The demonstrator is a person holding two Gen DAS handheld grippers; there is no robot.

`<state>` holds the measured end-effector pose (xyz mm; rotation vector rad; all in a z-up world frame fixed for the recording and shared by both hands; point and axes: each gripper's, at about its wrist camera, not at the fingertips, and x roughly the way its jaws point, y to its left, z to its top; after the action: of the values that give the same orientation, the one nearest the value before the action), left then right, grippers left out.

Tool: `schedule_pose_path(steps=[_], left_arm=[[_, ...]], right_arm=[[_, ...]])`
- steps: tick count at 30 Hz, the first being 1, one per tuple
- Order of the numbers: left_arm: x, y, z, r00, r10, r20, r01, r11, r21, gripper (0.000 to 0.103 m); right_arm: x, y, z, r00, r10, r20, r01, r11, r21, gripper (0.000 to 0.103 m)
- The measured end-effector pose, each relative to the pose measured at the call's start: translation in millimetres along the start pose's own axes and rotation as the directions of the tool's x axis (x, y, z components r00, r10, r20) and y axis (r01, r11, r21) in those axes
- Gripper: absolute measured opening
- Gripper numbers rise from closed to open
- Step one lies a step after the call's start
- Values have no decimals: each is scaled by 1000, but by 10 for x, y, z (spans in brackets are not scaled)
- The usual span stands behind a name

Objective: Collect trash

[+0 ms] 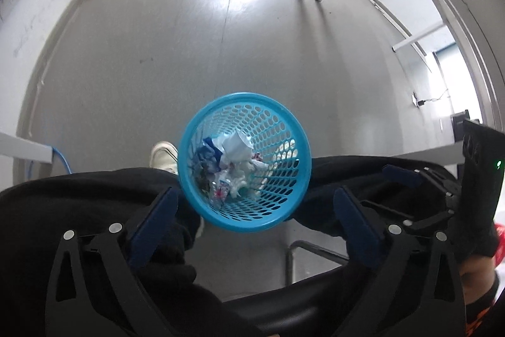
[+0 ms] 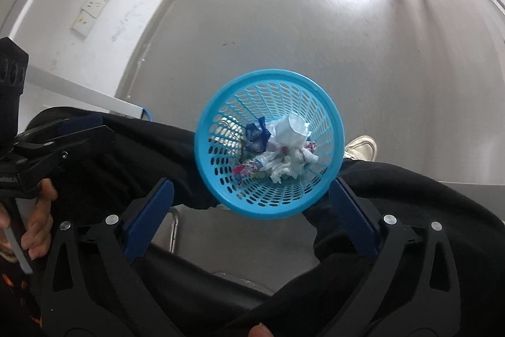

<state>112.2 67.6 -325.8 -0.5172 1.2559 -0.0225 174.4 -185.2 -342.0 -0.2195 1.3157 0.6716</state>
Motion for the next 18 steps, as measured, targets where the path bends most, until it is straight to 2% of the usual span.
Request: schedule_pose_path(steps=[3,8,18], left_arm=[[-36,1,-52,1000,24,12,-24,1000,-8,97],[-11,-29,-85,1000,18,-5,-18,999,36,97],[-34,-10,-105,999,-1,33,0,1000,25,97]], right_arm=[[-100,30,-62,1000,-1,23,1,1000,-7,94],[-182,44,-118,999,-7,42,8,1000,-4,94],[-288,42,-207,997,6,74,-6,1000,10,94]])
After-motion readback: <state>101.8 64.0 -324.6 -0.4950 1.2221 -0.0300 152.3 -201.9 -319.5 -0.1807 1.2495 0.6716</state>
